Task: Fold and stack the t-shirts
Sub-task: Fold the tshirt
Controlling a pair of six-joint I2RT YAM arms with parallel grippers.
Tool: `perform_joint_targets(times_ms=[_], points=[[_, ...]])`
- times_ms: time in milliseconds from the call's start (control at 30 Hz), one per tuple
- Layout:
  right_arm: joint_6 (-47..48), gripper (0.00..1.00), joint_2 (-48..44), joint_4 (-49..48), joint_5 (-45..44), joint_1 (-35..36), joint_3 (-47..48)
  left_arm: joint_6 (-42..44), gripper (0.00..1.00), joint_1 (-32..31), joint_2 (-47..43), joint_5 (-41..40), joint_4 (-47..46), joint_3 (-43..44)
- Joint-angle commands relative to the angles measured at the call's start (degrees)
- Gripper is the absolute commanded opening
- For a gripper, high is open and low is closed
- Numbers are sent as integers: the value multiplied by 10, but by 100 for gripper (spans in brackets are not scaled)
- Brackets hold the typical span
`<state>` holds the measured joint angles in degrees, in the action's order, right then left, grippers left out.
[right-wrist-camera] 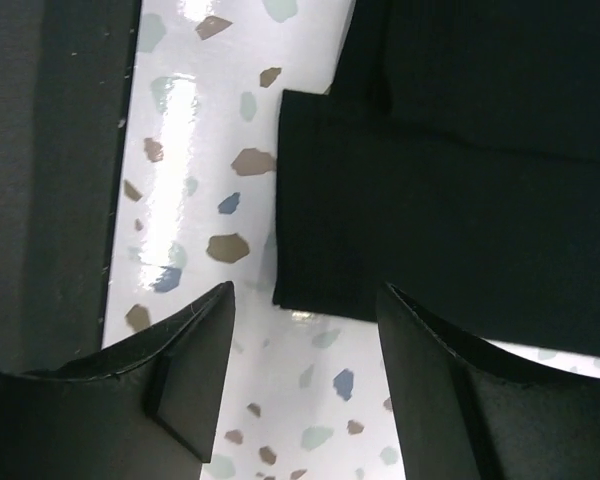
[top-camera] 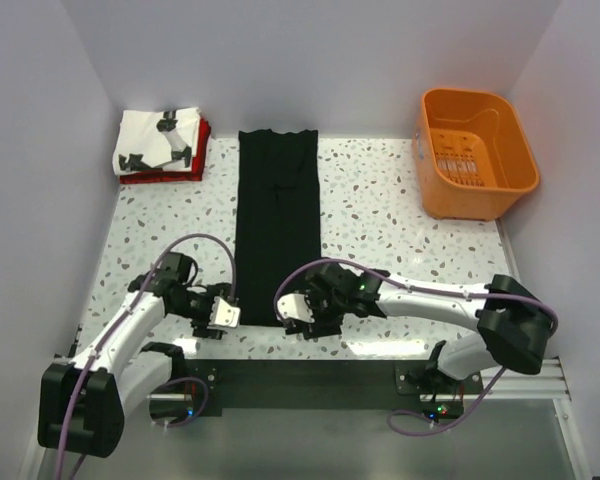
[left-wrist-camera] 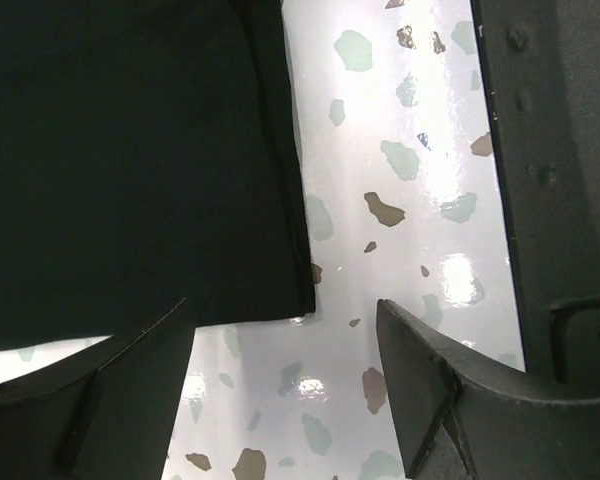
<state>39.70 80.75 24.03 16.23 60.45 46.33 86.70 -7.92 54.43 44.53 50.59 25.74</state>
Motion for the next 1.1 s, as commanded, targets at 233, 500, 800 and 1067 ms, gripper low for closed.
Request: perform_joint_targets(times_ms=[233, 500, 800, 1067], points=[[35, 53, 71, -77, -18, 13, 0, -28, 67, -61, 58, -24, -124, -7], [49, 47, 130, -35, -54, 24, 29, -35, 56, -82, 101, -69, -129, -2], [31, 0, 125, -36, -73, 27, 24, -37, 13, -97, 100, -78, -133, 2], [-27, 0, 42, 6, -34, 56, 44, 13, 0, -106, 9, -1, 38, 51]])
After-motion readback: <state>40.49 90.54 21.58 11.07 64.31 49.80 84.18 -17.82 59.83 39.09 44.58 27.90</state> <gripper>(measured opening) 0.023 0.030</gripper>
